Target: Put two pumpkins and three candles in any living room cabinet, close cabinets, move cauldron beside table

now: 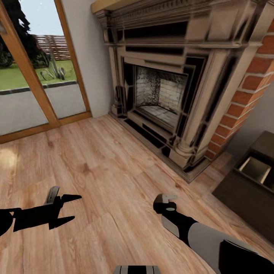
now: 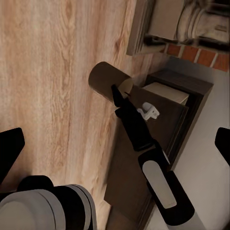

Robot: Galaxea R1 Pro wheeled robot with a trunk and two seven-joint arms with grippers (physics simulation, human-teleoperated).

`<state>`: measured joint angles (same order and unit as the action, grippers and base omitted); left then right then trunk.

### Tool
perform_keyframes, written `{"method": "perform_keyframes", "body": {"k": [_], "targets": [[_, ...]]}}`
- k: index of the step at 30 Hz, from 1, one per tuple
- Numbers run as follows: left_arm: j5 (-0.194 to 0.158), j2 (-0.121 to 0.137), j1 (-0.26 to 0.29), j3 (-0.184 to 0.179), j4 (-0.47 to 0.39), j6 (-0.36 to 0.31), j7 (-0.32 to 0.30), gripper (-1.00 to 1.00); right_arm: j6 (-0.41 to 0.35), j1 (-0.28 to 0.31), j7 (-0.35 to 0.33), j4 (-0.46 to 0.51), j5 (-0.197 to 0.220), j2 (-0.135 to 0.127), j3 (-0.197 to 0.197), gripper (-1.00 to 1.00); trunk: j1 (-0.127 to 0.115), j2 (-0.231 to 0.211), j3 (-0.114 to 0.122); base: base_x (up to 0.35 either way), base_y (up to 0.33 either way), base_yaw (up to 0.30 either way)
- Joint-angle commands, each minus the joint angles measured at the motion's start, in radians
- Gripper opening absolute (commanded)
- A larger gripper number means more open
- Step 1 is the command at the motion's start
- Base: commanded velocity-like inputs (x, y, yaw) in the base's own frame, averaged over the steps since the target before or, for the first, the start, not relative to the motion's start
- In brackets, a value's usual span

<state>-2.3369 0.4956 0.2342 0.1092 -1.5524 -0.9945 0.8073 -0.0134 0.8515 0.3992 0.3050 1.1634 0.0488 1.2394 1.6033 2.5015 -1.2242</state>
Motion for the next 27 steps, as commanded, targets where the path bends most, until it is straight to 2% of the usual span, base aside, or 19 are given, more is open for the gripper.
{"method": "perform_keyframes", "body": {"k": [1,6,19,27], "targets": [[-0.01,0.0,0.001,0.001,0.0,-0.002,0.01,1.0,-0.001,0.001,0.008,0.002,0.004,0.0,0.01,-1.0,0.0,0.0,-0.001,0.309,0.209,0.0],[-0.01,0.0,0.001,0.001,0.0,-0.002,0.01,1.0,0.031,0.001,0.006,0.002,0.002,0.001,0.014,-1.0,0.0,0.0,-0.001,0.292,0.223,0.0],[-0.01,0.0,0.001,0.001,0.0,-0.002,0.01,1.0,0.043,0.001,0.007,0.003,0.002,0.002,0.015,-1.0,0.0,0.0,-0.001,0.203,0.18,0.002],[-0.01,0.0,0.0,0.001,0.0,-0.002,0.01,1.0,0.043,0.001,0.006,0.003,0.002,0.006,0.015,-1.0,0.0,0.0,-0.007,0.198,0.143,0.12]]}}
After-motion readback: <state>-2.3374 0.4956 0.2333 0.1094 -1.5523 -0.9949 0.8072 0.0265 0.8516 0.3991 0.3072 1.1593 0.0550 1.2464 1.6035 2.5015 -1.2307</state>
